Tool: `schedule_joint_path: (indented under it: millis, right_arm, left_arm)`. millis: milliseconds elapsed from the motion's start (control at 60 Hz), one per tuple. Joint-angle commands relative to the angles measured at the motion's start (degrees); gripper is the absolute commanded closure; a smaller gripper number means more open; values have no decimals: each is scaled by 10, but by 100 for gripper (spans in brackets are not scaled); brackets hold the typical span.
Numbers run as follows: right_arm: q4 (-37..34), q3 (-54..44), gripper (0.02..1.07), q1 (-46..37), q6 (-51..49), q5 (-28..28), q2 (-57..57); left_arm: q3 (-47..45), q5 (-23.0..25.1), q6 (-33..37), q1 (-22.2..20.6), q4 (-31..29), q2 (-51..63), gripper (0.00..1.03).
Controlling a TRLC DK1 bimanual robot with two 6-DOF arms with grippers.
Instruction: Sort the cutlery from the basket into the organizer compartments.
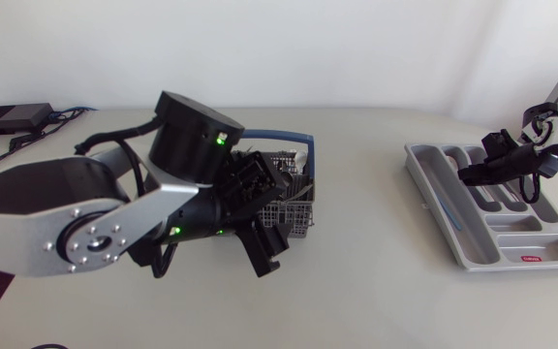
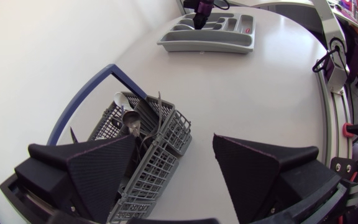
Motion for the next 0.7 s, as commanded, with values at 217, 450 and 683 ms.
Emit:
schedule_joint_path:
  millis: [217, 450, 683]
  right_arm:
    - [23, -54, 26, 2, 12, 1, -57]
    - [66, -168, 20, 25, 10, -1, -184]
    - [71, -255, 20, 60, 11, -6, -302]
  left_arm:
    - [-79, -76, 28, -50, 138, 5, 17]
    - [-61, -75, 43, -46, 195, 48, 26]
    - [-18, -72, 49, -33, 230, 115, 44]
